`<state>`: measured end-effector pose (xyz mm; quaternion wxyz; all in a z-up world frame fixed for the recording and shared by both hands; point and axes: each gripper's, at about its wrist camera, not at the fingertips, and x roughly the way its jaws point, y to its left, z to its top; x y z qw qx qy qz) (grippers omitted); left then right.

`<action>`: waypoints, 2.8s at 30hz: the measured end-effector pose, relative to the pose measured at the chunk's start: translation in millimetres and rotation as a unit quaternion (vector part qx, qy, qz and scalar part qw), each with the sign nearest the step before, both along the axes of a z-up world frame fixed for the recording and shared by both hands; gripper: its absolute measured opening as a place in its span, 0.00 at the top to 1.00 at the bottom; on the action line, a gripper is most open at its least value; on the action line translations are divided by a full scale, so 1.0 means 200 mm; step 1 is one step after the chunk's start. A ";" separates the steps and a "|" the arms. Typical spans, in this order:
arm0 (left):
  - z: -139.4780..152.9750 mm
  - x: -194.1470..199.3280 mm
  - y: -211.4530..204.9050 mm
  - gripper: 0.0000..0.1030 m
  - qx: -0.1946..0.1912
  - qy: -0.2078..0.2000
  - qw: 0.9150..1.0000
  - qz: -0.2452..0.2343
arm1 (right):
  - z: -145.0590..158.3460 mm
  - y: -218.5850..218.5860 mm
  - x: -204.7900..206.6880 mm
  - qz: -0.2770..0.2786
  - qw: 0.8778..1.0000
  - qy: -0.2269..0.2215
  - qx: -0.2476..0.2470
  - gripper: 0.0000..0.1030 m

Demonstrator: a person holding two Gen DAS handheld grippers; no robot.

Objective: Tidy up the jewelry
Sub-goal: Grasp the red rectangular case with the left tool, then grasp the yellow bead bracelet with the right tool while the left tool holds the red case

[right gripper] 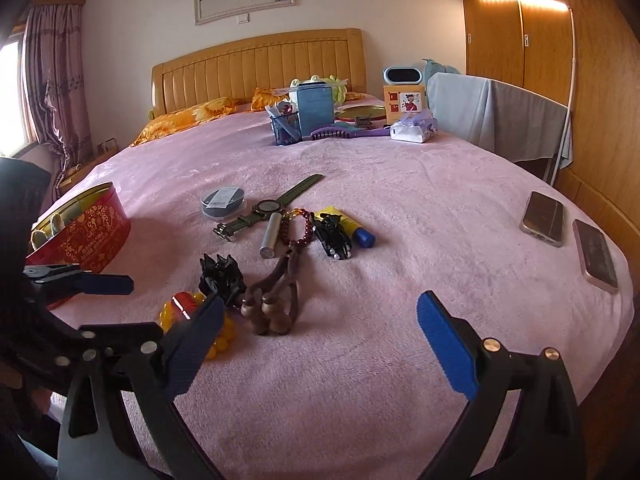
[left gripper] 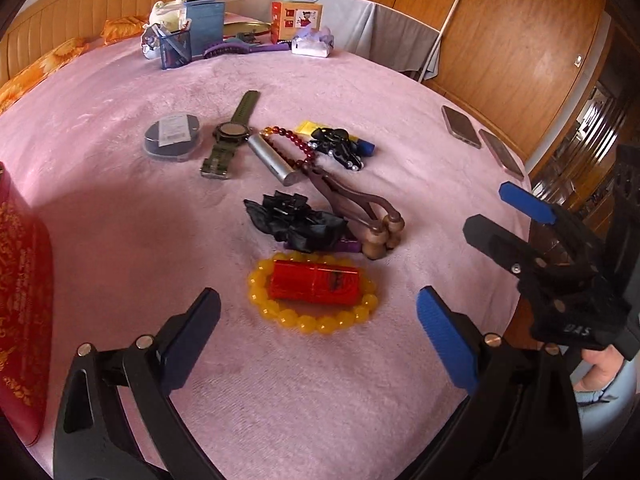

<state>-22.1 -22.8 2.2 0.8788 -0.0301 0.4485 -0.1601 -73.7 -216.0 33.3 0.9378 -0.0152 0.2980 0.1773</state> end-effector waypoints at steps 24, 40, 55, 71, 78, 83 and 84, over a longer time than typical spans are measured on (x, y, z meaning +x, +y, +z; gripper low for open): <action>0.18 -0.16 0.19 0.48 0.026 -0.056 0.996 0.067 | -0.01 0.09 -0.07 0.074 0.996 0.011 0.040 0.05; 0.24 -0.30 0.40 0.48 -0.008 -0.076 0.994 0.073 | -0.03 0.48 -0.09 0.163 0.985 0.047 0.017 0.05; 0.25 -0.34 0.48 0.48 -0.022 -0.079 0.993 0.080 | -0.19 0.63 0.01 0.182 0.976 0.120 -0.020 0.88; 0.31 -0.38 0.49 0.48 -0.026 -0.096 0.992 0.083 | 0.33 0.47 -0.13 0.166 0.983 -0.027 0.075 0.88; 0.31 -0.39 0.48 0.48 -0.024 -0.094 0.992 0.083 | 0.32 0.47 -0.14 0.166 0.983 -0.021 0.075 0.88; 0.32 -0.39 0.48 0.48 -0.023 -0.092 0.992 0.083 | 0.31 0.47 -0.14 0.167 0.983 -0.019 0.075 0.88; 0.32 -0.39 0.47 0.48 -0.023 -0.092 0.992 0.083 | 0.31 0.47 -0.14 0.166 0.983 -0.018 0.075 0.88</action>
